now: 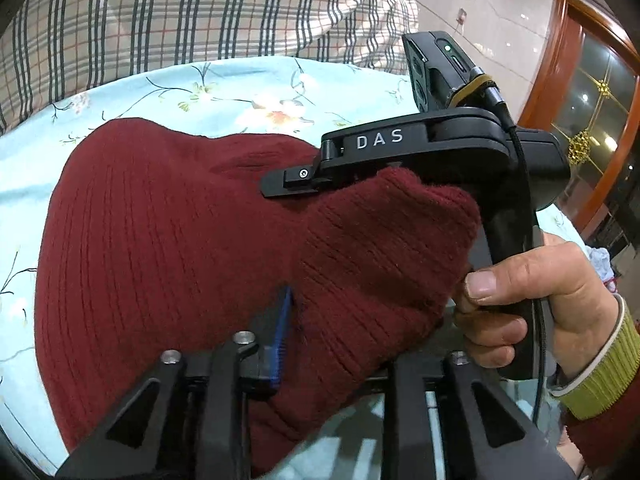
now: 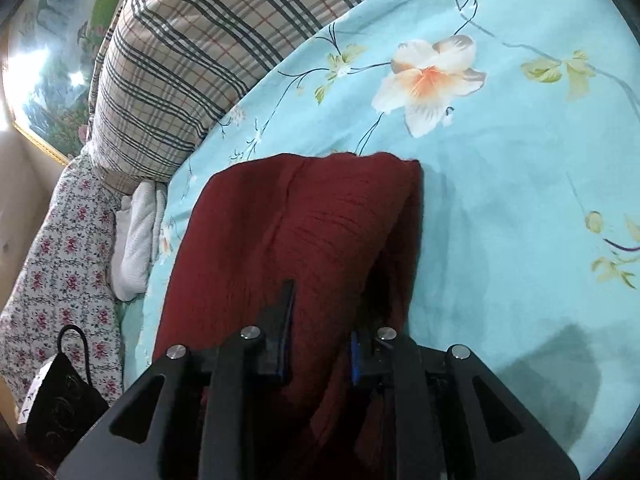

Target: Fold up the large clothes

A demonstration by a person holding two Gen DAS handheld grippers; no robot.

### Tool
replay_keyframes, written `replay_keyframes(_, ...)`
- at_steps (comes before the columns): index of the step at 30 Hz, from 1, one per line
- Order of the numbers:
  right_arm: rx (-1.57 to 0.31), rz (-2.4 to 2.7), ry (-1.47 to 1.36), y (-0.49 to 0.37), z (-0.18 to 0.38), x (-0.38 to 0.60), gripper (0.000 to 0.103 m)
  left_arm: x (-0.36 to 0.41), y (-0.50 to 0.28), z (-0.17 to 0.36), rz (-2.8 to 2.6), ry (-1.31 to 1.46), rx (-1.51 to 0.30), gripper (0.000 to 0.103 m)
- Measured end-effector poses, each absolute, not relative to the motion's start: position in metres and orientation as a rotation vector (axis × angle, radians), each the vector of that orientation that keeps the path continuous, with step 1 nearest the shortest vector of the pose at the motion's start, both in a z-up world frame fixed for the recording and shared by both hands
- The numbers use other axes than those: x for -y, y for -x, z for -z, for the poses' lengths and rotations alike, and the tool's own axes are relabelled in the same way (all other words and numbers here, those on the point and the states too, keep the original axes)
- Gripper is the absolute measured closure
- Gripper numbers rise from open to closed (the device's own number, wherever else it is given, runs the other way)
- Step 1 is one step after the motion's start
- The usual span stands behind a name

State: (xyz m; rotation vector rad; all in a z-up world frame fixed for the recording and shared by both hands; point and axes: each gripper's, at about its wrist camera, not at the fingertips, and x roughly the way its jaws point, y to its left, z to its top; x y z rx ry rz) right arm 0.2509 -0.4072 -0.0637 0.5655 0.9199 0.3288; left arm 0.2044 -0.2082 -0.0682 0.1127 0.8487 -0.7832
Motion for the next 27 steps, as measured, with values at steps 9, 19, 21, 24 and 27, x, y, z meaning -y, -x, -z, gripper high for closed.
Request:
replay_keyframes(9,-0.922,-0.301,-0.500,-0.237,0.059,0.406,0.074,0.136,-0.187,0.026,0.783,0.010,-0.850,0.041)
replay_keyframes(19,-0.910,-0.293,-0.568,-0.215,0.055,0.416,0.049,0.052,-0.282,0.051,0.655,0.336,-1.018,0.018)
replay_keyframes(21,-0.903,-0.296,-0.582,-0.217,0.052,0.418,0.039,0.054,-0.297,0.065,0.681,0.378,-1.072,0.018)
replay_keyframes(24,-0.912,-0.296,-0.586,-0.224,0.053,0.419,0.039,0.063,-0.317,0.084,0.698,0.385,-1.135,0.018)
replay_keyframes(27,-0.932,-0.304,-0.620,-0.232,0.057,0.422,0.039,0.069,-0.330,0.102,0.734,0.449,-1.184,0.017)
